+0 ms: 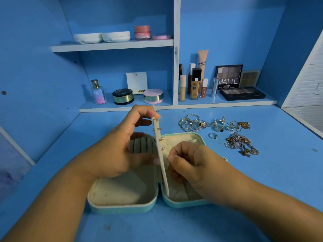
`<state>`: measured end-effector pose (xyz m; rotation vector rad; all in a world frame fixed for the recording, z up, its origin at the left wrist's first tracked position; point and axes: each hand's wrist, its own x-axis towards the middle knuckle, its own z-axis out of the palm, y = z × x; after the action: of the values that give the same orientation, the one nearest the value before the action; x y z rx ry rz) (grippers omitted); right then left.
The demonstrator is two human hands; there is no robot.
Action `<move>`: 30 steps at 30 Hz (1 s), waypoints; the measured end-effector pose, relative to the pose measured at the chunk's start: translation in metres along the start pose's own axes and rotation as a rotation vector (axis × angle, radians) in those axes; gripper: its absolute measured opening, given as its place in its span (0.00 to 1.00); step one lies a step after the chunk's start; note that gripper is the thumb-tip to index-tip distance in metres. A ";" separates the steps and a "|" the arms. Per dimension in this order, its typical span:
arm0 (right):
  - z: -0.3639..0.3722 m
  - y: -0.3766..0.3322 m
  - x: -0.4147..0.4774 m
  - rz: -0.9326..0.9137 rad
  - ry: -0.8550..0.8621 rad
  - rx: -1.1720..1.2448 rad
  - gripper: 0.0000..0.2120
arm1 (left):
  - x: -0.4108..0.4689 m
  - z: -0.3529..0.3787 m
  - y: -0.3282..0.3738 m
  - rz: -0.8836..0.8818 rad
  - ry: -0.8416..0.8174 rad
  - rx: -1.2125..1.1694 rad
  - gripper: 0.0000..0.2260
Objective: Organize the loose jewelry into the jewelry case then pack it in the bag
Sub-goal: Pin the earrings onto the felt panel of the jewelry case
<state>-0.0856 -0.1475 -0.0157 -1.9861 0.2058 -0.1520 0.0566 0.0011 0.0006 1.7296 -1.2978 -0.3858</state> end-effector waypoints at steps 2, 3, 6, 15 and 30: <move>-0.001 0.000 0.000 -0.012 -0.004 -0.019 0.08 | 0.000 0.000 0.000 -0.004 0.004 0.001 0.32; -0.002 -0.001 0.000 -0.010 -0.012 -0.023 0.08 | 0.000 0.000 0.000 -0.007 0.006 0.003 0.32; -0.003 -0.001 0.000 0.013 -0.042 0.002 0.10 | 0.000 0.000 -0.001 -0.008 0.010 0.001 0.32; -0.001 0.001 0.001 -0.004 -0.015 -0.019 0.10 | 0.001 0.003 -0.003 0.013 -0.006 -0.009 0.32; -0.012 0.007 0.006 -0.243 -0.018 -0.149 0.04 | 0.001 0.003 -0.003 0.002 -0.003 -0.020 0.33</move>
<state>-0.0831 -0.1627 -0.0173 -2.1562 -0.0380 -0.2822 0.0568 -0.0008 -0.0035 1.7117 -1.2937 -0.3985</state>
